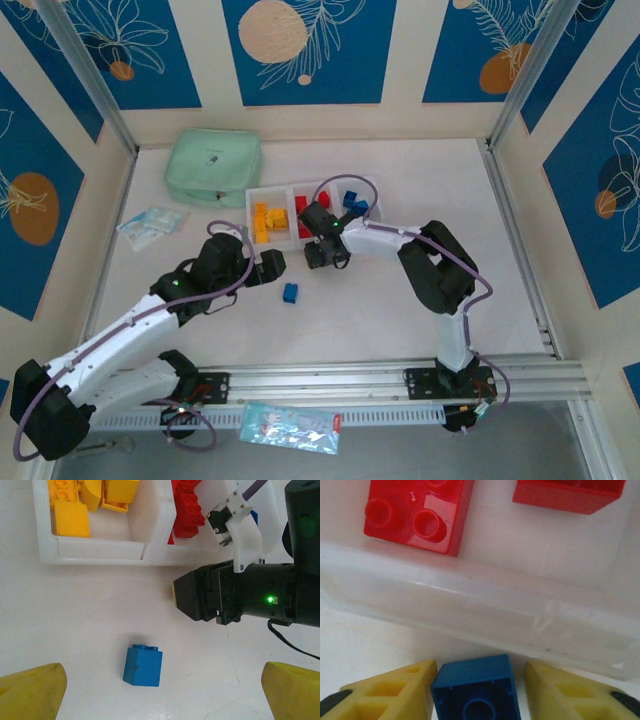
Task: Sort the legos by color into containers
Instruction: Pick up the lego from the center of the table, then place the lego in the container.
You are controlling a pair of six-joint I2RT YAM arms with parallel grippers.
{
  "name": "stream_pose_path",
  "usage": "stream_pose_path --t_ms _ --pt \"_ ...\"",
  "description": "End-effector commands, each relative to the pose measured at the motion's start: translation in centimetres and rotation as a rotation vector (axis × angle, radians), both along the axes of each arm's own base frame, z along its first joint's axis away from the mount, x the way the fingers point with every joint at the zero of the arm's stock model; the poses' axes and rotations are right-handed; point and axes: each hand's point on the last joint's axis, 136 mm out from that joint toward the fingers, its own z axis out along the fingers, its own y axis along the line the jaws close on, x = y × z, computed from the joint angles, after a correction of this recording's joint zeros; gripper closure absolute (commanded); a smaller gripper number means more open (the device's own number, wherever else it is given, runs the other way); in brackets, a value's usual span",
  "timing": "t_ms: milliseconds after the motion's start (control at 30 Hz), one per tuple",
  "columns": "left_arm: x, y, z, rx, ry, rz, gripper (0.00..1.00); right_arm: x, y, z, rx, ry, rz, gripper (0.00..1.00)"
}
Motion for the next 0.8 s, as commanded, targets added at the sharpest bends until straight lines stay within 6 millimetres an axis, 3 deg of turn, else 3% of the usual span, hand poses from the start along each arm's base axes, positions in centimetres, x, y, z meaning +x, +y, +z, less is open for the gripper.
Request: stream_pose_path --t_ms 0,200,500,667,767 --pt "0.2 0.3 0.5 -0.014 -0.005 0.023 0.01 0.3 0.2 0.4 -0.001 -0.010 0.012 0.55" --pt "0.2 -0.5 0.7 -0.022 -0.001 -0.015 0.01 -0.5 0.2 2.4 0.018 -0.054 0.030 0.68" --pt "0.5 -2.3 1.1 -0.027 0.011 -0.092 0.01 -1.9 -2.2 7.4 0.081 -0.110 -0.010 0.72" --pt "1.1 -3.7 1.4 -0.031 0.007 -0.127 0.01 0.5 -5.6 10.0 0.077 -0.143 -0.102 0.72" --pt "1.7 -4.8 1.7 -0.041 0.003 -0.151 0.01 2.6 -7.3 10.5 0.078 -0.152 -0.159 0.72"
